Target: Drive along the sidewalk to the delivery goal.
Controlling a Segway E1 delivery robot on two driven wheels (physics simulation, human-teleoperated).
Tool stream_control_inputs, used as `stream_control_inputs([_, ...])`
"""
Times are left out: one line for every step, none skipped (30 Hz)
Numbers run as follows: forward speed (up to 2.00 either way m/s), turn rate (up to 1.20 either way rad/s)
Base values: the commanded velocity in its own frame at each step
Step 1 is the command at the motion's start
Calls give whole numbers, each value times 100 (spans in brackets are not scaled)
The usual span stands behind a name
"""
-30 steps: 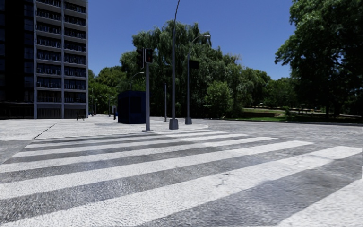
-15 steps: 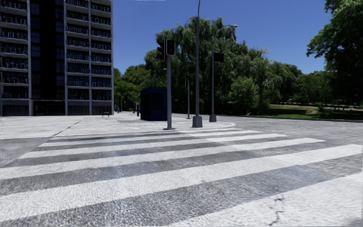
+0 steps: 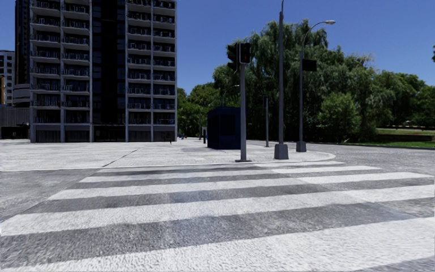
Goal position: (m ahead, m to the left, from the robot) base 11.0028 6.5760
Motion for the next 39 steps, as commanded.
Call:
stream_control_inputs([135,49])
stream_control_inputs([135,49])
stream_control_inputs([135,49])
stream_control_inputs([135,49])
stream_control_inputs([135,49])
stream_control_inputs([135,49])
stream_control_inputs([135,49])
stream_control_inputs([135,49])
stream_control_inputs([135,49])
stream_control_inputs([135,49])
stream_control_inputs([135,49])
stream_control_inputs([135,49])
stream_control_inputs([135,49])
stream_control_inputs([135,49])
stream_control_inputs([135,49])
stream_control_inputs([135,49])
stream_control_inputs([135,49])
stream_control_inputs([135,49])
stream_control_inputs([135,49])
stream_control_inputs([135,49])
stream_control_inputs([135,49])
stream_control_inputs([135,49])
stream_control_inputs([135,46])
stream_control_inputs([135,46])
stream_control_inputs([135,36])
stream_control_inputs([135,10])
stream_control_inputs([135,0])
stream_control_inputs([135,0])
stream_control_inputs([135,0])
stream_control_inputs([135,0])
stream_control_inputs([135,0])
stream_control_inputs([135,0])
stream_control_inputs([136,0])
stream_control_inputs([136,0])
stream_control_inputs([137,0])
stream_control_inputs([137,0])
stream_control_inputs([137,0])
stream_control_inputs([137,0])
stream_control_inputs([137,0])
